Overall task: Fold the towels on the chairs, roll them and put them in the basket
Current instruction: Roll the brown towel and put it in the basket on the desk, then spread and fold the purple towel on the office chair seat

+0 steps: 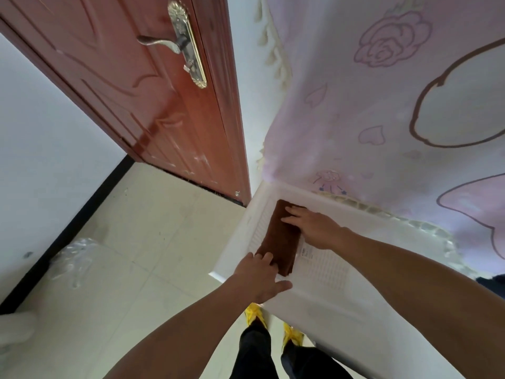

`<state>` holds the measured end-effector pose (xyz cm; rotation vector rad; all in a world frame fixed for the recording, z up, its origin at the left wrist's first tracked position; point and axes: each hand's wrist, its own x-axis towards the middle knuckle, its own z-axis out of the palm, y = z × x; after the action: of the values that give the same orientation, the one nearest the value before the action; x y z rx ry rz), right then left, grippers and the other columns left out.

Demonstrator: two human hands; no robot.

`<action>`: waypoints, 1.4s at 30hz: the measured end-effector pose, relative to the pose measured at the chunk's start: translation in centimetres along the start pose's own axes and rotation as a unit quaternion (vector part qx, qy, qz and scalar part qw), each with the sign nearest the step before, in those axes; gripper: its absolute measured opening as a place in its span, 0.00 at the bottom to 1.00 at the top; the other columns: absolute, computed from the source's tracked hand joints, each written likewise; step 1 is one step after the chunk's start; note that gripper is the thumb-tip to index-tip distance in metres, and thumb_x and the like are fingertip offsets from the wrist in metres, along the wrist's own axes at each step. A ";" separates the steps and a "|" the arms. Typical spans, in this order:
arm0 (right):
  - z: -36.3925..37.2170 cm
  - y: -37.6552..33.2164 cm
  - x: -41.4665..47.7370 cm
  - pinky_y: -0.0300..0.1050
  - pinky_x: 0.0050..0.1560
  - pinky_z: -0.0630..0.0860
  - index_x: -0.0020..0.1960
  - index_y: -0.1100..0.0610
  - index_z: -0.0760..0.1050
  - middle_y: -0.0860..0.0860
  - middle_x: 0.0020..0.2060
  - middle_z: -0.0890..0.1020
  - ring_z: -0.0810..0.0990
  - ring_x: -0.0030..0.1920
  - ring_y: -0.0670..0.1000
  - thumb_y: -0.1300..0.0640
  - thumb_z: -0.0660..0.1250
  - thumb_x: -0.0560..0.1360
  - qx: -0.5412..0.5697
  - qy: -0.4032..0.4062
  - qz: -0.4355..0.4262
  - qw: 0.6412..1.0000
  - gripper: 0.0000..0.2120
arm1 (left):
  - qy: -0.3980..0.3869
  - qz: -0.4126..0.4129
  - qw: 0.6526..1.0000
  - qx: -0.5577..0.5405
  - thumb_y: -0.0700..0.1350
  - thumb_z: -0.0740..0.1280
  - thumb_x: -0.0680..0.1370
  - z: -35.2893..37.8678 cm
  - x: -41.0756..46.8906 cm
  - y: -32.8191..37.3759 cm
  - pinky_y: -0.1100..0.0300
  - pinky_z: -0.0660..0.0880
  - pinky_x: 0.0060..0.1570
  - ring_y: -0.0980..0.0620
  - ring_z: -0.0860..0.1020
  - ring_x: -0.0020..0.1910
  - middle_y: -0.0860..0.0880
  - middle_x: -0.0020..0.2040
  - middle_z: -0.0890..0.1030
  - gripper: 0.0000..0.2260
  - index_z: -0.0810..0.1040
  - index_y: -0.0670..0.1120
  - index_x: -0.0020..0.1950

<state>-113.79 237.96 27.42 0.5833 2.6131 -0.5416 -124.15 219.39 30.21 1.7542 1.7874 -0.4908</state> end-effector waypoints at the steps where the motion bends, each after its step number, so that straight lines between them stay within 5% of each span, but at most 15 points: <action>1: -0.4 -0.2 -0.2 0.49 0.71 0.63 0.75 0.48 0.63 0.49 0.78 0.57 0.57 0.76 0.51 0.69 0.61 0.75 0.002 0.007 0.005 1.000 0.32 | 0.011 -0.002 1.000 0.000 0.64 0.48 0.80 -0.1 -0.6 0.1 0.50 0.67 0.59 0.44 0.72 0.59 0.44 0.62 0.71 0.28 0.73 0.46 0.65; 5: -3.0 -0.5 -0.8 0.49 0.62 0.71 0.69 0.53 0.72 0.51 0.67 0.73 0.72 0.65 0.54 0.64 0.59 0.77 0.004 0.090 0.010 0.996 0.22 | 0.123 -0.027 0.992 -0.021 0.54 0.53 0.82 0.1 -3.6 -0.5 0.53 0.67 0.58 0.46 0.72 0.59 0.46 0.61 0.73 0.18 0.72 0.46 0.66; 11: -6.3 -8.4 0.6 0.48 0.46 0.78 0.59 0.56 0.78 0.52 0.52 0.81 0.81 0.47 0.55 0.59 0.61 0.77 -0.055 0.189 -0.141 0.970 0.13 | 0.211 -0.228 0.945 -0.107 0.51 0.54 0.81 2.6 -11.7 -4.3 0.55 0.68 0.58 0.48 0.74 0.59 0.49 0.59 0.74 0.15 0.72 0.49 0.64; 18: -4.7 -27.6 1.0 0.51 0.55 0.75 0.59 0.54 0.76 0.51 0.54 0.79 0.78 0.55 0.53 0.57 0.58 0.76 -0.118 0.148 -0.345 0.919 0.14 | 0.232 -0.447 0.846 -0.174 0.51 0.57 0.79 10.5 -27.4 -7.7 0.52 0.74 0.53 0.46 0.78 0.54 0.48 0.57 0.78 0.14 0.75 0.48 0.61; 29: 7.0 -57.3 -3.6 0.46 0.47 0.72 0.62 0.53 0.74 0.51 0.54 0.77 0.78 0.52 0.55 0.54 0.57 0.78 -0.183 0.075 -0.514 0.835 0.15 | 0.198 -0.619 0.718 -0.249 0.50 0.58 0.79 29.4 -51.8 -3.8 0.54 0.73 0.51 0.44 0.78 0.56 0.47 0.58 0.78 0.14 0.75 0.48 0.61; 42: 23.7 -87.5 -15.2 0.50 0.48 0.76 0.61 0.51 0.74 0.52 0.54 0.77 0.79 0.52 0.57 0.54 0.56 0.78 -0.266 -0.021 -0.702 0.660 0.14 | 0.166 -0.782 0.486 -0.353 0.49 0.58 0.78 49.6 -73.0 5.6 0.54 0.72 0.50 0.45 0.78 0.54 0.49 0.56 0.79 0.13 0.76 0.49 0.59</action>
<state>-135.26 149.35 38.84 -1.7352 2.4395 -0.0786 -113.82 132.05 39.19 -0.8099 2.7884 0.0869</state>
